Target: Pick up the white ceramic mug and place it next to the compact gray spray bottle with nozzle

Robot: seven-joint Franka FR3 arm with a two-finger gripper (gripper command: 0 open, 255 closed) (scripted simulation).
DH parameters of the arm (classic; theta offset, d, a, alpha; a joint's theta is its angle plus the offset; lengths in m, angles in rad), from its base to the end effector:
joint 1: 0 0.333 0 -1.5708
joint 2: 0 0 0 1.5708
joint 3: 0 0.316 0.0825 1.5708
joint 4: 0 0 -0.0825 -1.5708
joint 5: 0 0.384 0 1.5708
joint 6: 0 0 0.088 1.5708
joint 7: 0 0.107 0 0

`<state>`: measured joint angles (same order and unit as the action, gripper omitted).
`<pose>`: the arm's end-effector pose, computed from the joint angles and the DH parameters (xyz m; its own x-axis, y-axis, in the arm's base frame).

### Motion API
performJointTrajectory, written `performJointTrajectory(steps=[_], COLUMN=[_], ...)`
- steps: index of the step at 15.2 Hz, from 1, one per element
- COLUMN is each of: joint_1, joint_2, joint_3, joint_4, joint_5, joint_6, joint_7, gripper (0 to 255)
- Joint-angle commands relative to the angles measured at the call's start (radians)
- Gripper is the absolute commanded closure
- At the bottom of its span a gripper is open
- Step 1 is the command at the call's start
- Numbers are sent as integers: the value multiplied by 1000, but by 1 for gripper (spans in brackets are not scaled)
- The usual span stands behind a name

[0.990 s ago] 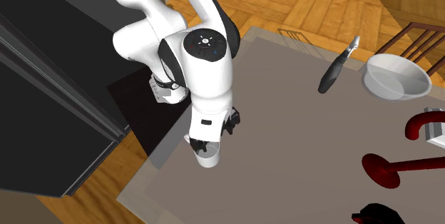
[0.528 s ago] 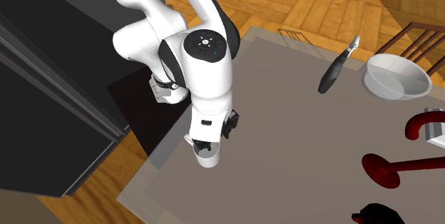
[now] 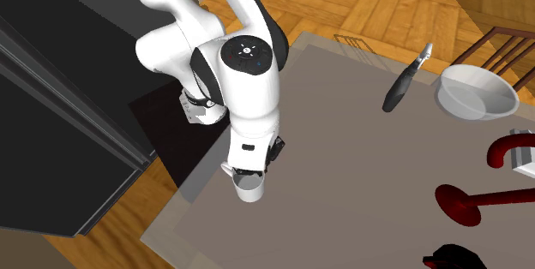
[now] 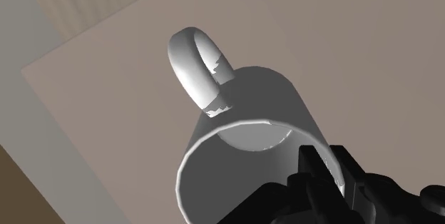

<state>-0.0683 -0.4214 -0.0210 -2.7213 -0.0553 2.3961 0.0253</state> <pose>0.3837 -0.0343 0.3627 0.9927 -0.0725 0.0963 -0.0757 -0.9967 0.0302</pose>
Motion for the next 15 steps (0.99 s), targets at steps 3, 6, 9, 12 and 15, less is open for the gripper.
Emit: performJointTrajectory(steps=[3,6,9,12,15], joint_1=[1,1,2,3,3], joint_2=[-20,-47,-71,-92,-110], joint_3=[0,0,1,1,1], joint_4=[14,37,62,88,117], joint_5=[1,3,5,6,8], joint_6=[-34,-84,-132,-180,-227], joint_7=[-1,-3,-5,-7,-8], gripper=[255,255,255,255,255])
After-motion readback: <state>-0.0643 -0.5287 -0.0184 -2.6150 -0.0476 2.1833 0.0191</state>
